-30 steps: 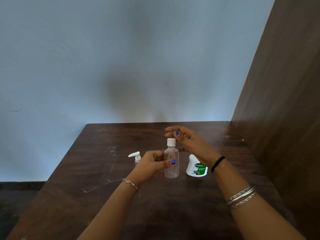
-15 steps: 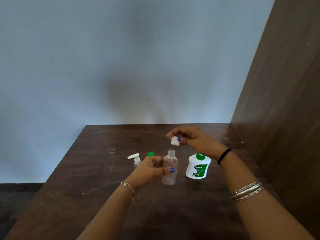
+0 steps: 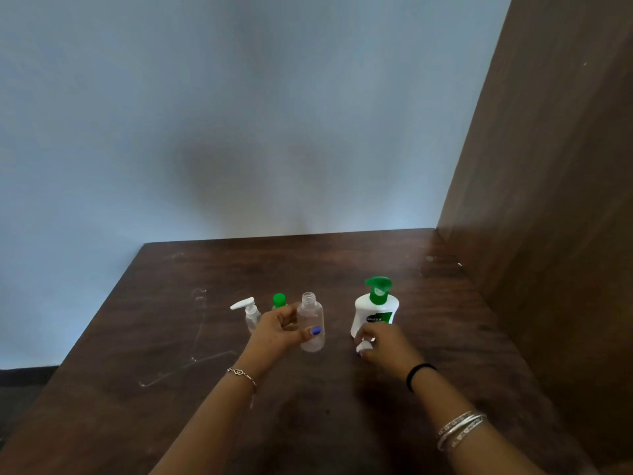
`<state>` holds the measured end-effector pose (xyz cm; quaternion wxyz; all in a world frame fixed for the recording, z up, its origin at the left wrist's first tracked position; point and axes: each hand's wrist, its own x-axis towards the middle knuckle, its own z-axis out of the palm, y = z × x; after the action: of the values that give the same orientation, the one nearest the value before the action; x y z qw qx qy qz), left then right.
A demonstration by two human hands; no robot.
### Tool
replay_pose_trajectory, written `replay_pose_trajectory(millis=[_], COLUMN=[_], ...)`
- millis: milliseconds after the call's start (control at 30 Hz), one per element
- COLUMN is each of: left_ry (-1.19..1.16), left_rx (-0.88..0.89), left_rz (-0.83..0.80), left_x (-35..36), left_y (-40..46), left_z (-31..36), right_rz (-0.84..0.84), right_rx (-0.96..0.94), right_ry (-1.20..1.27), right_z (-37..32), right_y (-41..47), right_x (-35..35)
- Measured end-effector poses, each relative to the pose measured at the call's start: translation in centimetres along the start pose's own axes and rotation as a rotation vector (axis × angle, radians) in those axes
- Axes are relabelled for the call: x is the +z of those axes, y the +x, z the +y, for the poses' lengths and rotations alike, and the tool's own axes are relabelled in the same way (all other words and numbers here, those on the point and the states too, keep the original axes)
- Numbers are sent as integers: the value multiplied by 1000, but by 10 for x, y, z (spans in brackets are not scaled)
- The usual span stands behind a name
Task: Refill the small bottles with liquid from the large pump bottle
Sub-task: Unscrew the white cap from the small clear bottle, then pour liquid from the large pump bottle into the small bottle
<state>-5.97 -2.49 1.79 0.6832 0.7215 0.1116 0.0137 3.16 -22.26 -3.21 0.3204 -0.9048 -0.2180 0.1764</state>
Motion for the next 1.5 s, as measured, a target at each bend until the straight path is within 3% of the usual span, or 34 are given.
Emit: replay_pose_trajectory(millis=[267,633,800,900,1000,1100,1167,1267,1500], left_ry=[40,175,415,507,551,578,594,584,547], left_rx=[-9,5,40,77,77,83,81,83,109], left_rz=[-6,40,132,145,148,162,159,155,119], left_x=[11,17,26,33,41,47,49,53,58], left_y=[0,10,24,34,45,55,60,63,69], left_z=[-7,-5,-2,2,0,-2,-3,-4,-2], right_rz=[124,39,478,640,462,189,93,54,-19], right_rx=[209,307,431,312,182,105,126,174,278], right_ry=[-83,-66,66,265,348,205,129,82,232], right_z=[51,51,34,19,-9,-31,-36,-32,-25], right_y=[-7,-9,-17,1,32,56,65,71,78], right_x=[7,6,-38,-70,-90,-89,-82,-73,-75])
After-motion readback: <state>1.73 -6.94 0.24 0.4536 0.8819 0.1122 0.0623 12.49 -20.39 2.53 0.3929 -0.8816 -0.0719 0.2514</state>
